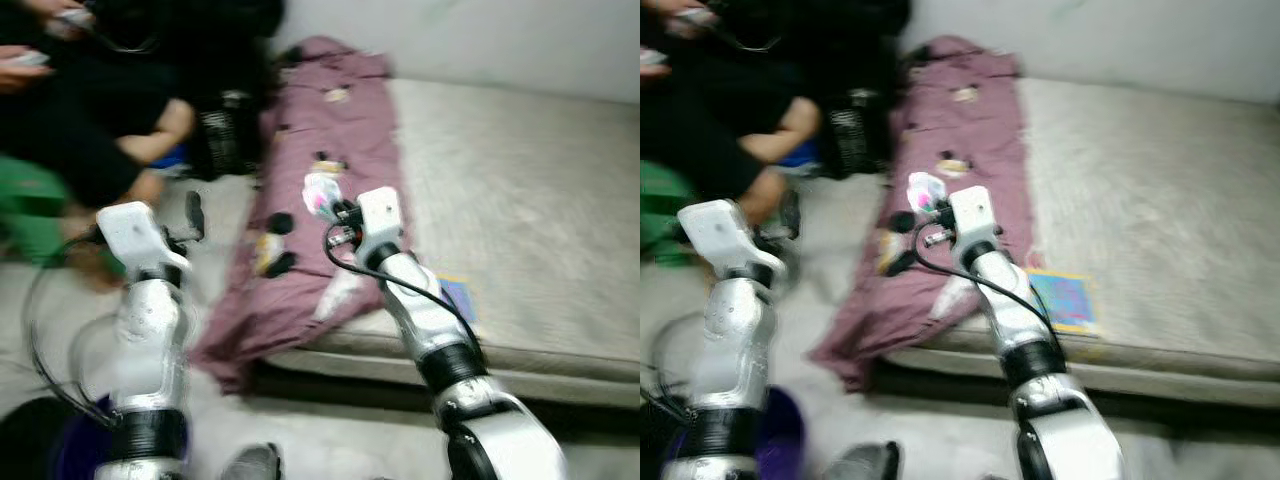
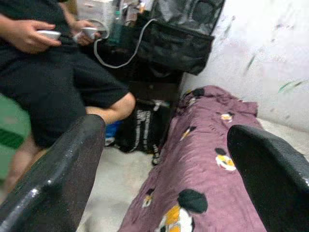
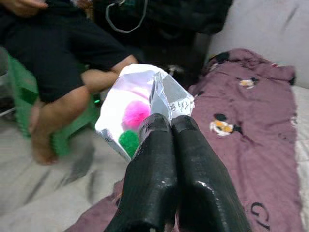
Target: Clean up the room
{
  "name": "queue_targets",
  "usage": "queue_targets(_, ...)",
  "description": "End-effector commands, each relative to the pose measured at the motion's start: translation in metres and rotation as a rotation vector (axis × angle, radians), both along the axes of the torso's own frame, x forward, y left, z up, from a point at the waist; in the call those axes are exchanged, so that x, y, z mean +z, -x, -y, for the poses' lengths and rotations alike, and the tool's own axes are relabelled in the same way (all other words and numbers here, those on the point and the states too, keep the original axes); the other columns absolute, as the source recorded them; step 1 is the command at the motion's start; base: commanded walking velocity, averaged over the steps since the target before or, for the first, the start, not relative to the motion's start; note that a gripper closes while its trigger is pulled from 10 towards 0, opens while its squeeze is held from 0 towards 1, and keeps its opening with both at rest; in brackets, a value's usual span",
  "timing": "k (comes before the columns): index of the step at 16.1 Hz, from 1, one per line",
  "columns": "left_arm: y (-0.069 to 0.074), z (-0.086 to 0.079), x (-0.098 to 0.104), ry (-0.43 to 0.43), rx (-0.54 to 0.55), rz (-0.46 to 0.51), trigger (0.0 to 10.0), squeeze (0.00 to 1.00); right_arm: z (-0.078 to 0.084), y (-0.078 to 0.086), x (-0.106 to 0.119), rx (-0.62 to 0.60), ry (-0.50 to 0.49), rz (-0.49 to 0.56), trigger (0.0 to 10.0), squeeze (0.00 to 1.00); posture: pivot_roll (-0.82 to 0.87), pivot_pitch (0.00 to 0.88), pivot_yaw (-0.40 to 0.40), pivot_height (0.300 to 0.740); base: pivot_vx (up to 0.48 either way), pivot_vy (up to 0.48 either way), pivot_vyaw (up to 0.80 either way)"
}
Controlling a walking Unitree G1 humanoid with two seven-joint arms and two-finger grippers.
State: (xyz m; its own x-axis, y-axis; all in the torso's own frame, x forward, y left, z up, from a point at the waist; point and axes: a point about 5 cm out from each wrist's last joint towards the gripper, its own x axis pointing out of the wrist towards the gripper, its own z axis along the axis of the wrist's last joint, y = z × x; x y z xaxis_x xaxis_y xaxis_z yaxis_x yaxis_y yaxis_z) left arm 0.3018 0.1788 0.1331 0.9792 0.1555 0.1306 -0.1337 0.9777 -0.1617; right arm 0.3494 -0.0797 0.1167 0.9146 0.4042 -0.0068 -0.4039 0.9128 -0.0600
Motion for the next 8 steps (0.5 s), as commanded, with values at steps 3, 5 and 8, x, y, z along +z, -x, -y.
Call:
queue_targets(3,-0.0009,0.0002,0.0019,0.0,-0.002,0.005,10.0,0.0,0.0004,-0.0009,0.0033,0.003,0.006,0.017,10.0,0.0,0.08,0.0,-0.065,0.74,0.0,0.0,0.8)
queue_targets(5,-0.0006,-0.0004,0.001,-0.036,-0.004,0.009,10.0,0.0,0.0004,-0.0007,0.0029,0.004,0.009,0.019,10.0,0.0,0.08,0.0,-0.064,0.74,0.0,0.0,0.8)
queue_targets(8,0.0033,-0.0024,-0.0045,-0.057,0.008,-0.008,10.0,0.0,0.0009,0.0002,0.0043,0.007,0.012,0.038,10.0,0.0,0.08,0.0,-0.064,0.74,0.0,0.0,0.8)
